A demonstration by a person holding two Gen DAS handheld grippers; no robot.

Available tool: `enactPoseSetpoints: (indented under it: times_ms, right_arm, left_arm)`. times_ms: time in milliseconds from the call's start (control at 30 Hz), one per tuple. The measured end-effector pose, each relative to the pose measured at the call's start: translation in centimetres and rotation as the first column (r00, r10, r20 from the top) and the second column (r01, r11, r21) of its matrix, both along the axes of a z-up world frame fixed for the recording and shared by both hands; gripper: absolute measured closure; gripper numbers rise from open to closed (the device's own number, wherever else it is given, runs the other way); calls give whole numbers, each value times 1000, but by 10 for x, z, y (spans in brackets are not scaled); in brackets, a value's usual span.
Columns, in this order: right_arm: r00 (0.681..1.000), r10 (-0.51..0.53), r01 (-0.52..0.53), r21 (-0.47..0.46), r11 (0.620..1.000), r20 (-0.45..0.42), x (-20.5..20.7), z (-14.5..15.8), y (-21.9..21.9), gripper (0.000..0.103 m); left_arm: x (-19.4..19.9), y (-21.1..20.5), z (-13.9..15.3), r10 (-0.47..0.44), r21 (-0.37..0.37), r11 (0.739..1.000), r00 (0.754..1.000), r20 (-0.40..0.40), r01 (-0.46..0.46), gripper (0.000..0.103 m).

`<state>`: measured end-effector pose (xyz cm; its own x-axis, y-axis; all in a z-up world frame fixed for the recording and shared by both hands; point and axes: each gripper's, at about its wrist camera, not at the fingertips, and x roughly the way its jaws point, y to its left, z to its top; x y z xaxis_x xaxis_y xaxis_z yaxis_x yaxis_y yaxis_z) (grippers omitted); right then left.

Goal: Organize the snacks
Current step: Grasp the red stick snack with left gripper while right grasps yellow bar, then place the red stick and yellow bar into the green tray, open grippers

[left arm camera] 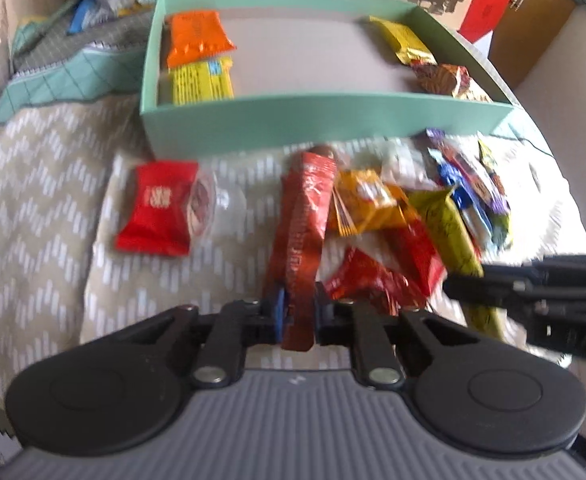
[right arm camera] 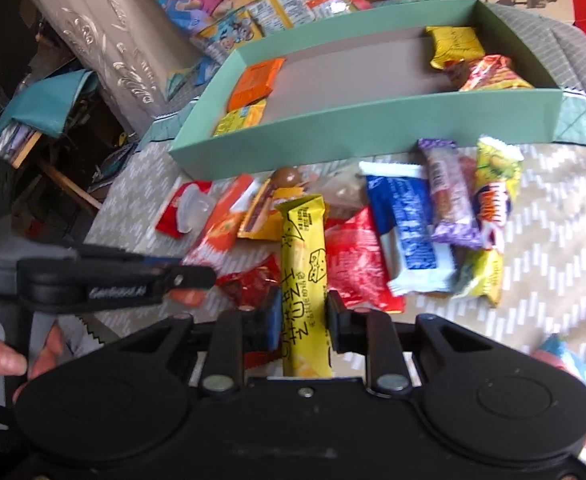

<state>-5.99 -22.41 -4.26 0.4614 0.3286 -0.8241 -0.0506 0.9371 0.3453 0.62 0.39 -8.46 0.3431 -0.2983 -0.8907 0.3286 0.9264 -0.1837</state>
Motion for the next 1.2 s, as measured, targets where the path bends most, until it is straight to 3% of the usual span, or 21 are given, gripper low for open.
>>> enactPoseSetpoints:
  times_ms: [67, 100, 167, 367, 433, 467, 500, 633, 867, 1033, 1200]
  right_arm:
    - [1000, -8, 7, -7, 1000, -7, 0, -2, -1, 81]
    - [1000, -9, 9, -10, 1000, -10, -1, -2, -1, 81]
    - [1000, -9, 9, -12, 1000, -14, -3, -4, -1, 81]
    - [1000, -27, 27, -13, 1000, -11, -5, -5, -1, 81]
    - [999, -41, 41, -14, 999, -10, -4, -4, -2, 80]
    - [999, -48, 48, -15, 999, -9, -4, -3, -4, 81]
    - [998, -55, 55, -18, 998, -6, -5, -2, -5, 81]
    - [996, -81, 81, 2, 997, 34, -6, 12, -12, 81]
    - [989, -104, 101, 31, 994, 105, 21, 40, -28, 80]
    - [981, -114, 115, 2, 993, 156, 62, 56, -40, 80]
    - [970, -126, 137, -37, 990, 210, 129, 73, -59, 80]
  left_arm:
    - [-4, 1, 0, -2, -3, 1000, 1000, -7, 2, 77]
    - [-6, 2, 0, 4, 3, 1000, 1000, -2, -4, 66]
    - [-4, 3, 1, 28, 29, 999, 999, 18, -29, 56]
    - [11, -18, -1, -10, 90, 996, 999, 47, 6, 51]
    - [15, -27, -7, -27, 115, 993, 999, 47, 21, 54]
    - [16, -29, -10, -30, 124, 992, 998, 46, 24, 77]
    - [15, -30, -11, -33, 140, 990, 998, 54, 25, 87]
    - [4, -26, 1, -57, 98, 994, 996, 75, 50, 88]
    - [9, -7, 39, -17, 18, 1000, 994, 107, 15, 87]
    - [51, 0, 66, 37, -9, 999, 988, 150, -36, 87]
    - [115, -3, 83, 95, -28, 995, 980, 175, -91, 87]
